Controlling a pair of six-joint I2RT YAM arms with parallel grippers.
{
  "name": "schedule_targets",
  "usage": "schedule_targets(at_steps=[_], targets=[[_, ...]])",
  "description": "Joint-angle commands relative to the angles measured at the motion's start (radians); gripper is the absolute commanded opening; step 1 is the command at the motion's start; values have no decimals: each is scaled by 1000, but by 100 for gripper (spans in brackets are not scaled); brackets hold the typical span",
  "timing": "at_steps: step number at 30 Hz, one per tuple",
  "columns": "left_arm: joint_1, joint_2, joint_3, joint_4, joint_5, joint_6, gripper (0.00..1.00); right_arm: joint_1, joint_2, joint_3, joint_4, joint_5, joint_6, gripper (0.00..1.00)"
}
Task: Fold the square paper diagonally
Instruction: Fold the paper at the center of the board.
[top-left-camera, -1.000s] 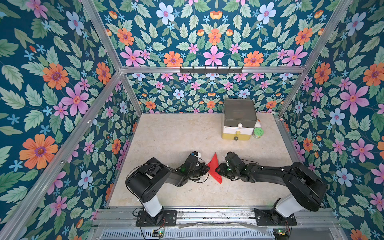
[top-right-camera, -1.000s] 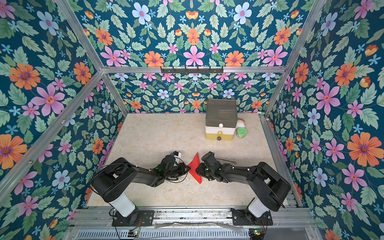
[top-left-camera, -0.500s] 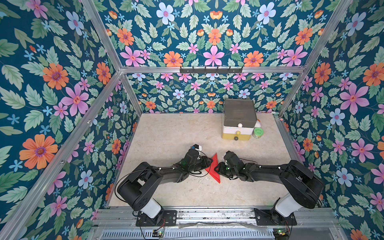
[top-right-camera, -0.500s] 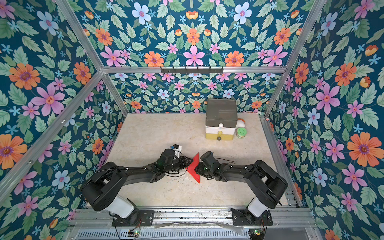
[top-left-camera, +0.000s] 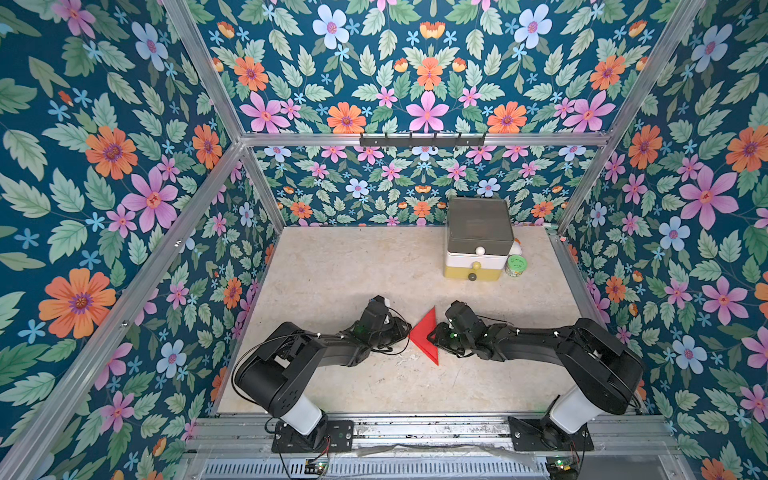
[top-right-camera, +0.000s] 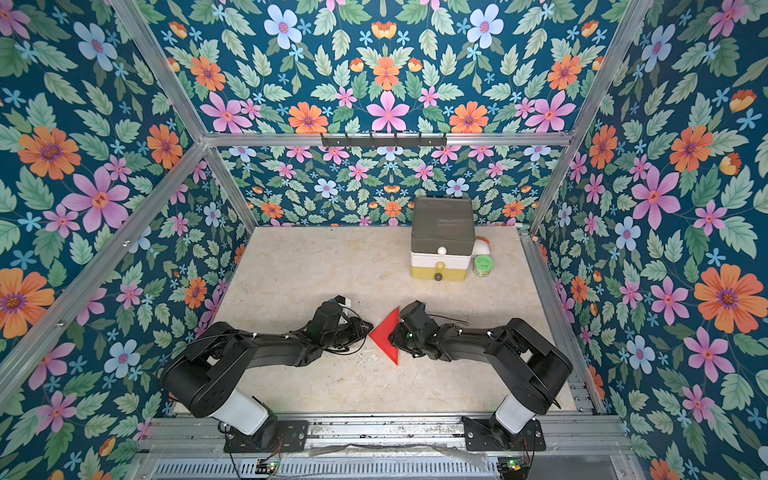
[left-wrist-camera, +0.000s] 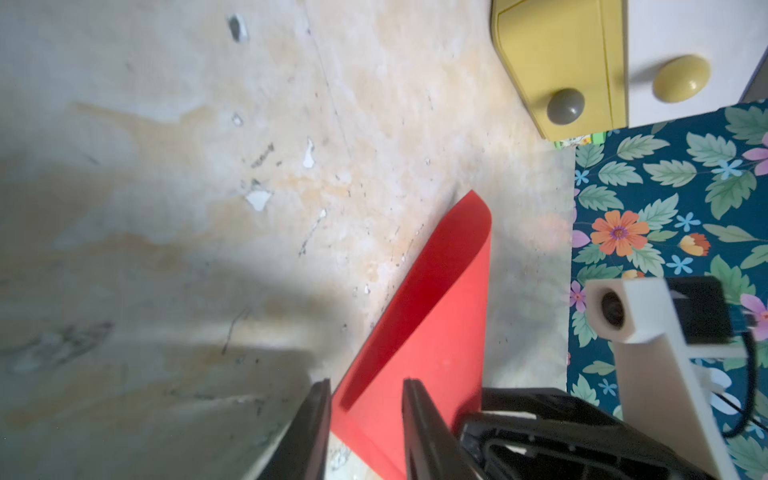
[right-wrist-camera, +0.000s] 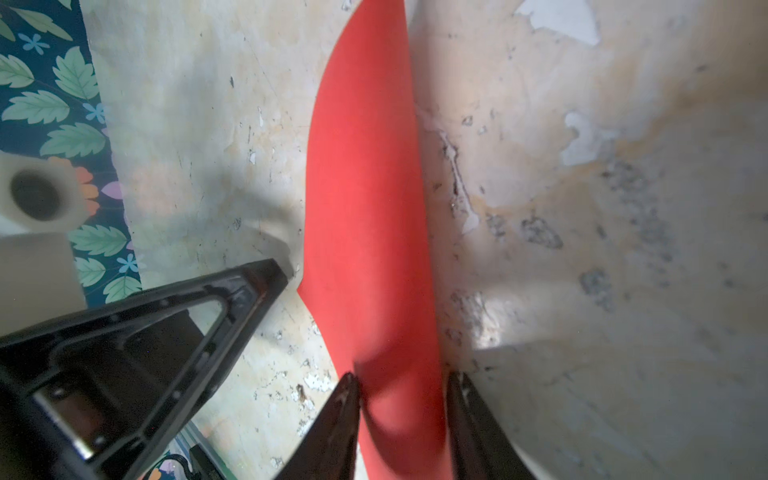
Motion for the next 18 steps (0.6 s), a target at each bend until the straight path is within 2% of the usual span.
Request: schedule_targets(at_steps=[1,10,18], targets=[[2,-24,0,5,-16,23,38,2,13,9,-93,31,-5,41],[10,-2,-16,17,-19,23,37,39,80,56,-147,63,-27,41],[13,12,-29,33,-15,19,36,39,70,50,-166,88,-15,42]])
